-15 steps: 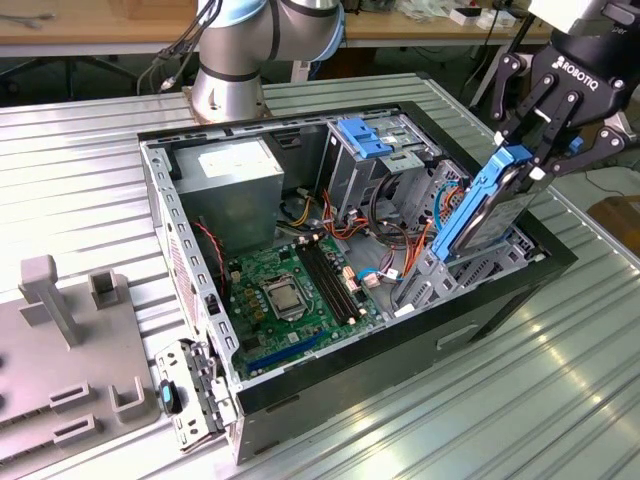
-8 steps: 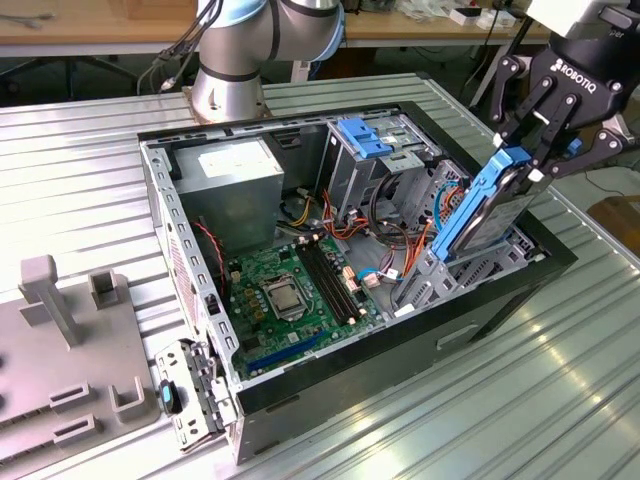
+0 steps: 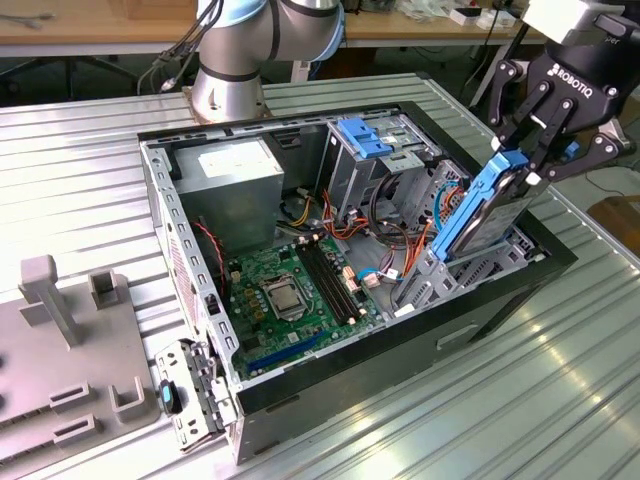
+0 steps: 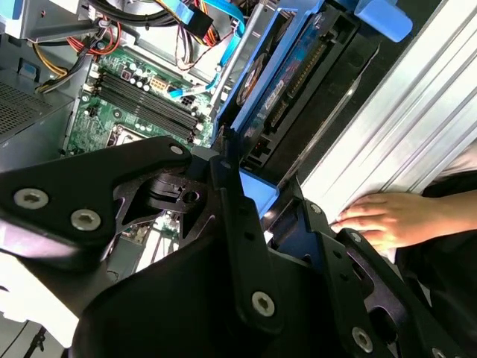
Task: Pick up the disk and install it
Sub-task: 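Insert the disk into the insertion slot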
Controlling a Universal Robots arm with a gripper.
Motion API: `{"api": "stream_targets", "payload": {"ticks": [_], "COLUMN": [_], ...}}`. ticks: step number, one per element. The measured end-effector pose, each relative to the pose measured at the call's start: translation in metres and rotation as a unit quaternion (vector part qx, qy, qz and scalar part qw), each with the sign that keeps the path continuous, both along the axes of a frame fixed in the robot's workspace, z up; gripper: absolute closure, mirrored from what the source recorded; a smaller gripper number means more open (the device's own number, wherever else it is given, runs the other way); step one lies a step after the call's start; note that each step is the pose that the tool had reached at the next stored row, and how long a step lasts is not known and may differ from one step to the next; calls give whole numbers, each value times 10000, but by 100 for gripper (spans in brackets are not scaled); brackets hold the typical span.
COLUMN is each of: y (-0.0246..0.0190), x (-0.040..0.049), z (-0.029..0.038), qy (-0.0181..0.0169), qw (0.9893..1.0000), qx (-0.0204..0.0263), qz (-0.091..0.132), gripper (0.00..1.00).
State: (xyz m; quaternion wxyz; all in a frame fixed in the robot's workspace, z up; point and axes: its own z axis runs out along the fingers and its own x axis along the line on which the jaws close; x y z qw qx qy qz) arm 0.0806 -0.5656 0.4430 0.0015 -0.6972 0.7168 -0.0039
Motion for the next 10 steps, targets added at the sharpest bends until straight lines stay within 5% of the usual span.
{"api": "stream_targets", "payload": {"ticks": [10], "y": [0], "x": [3], "z": [-86], "qy": [2], "qw": [10000], "qx": [0], "qz": [0], "gripper": [63]}}
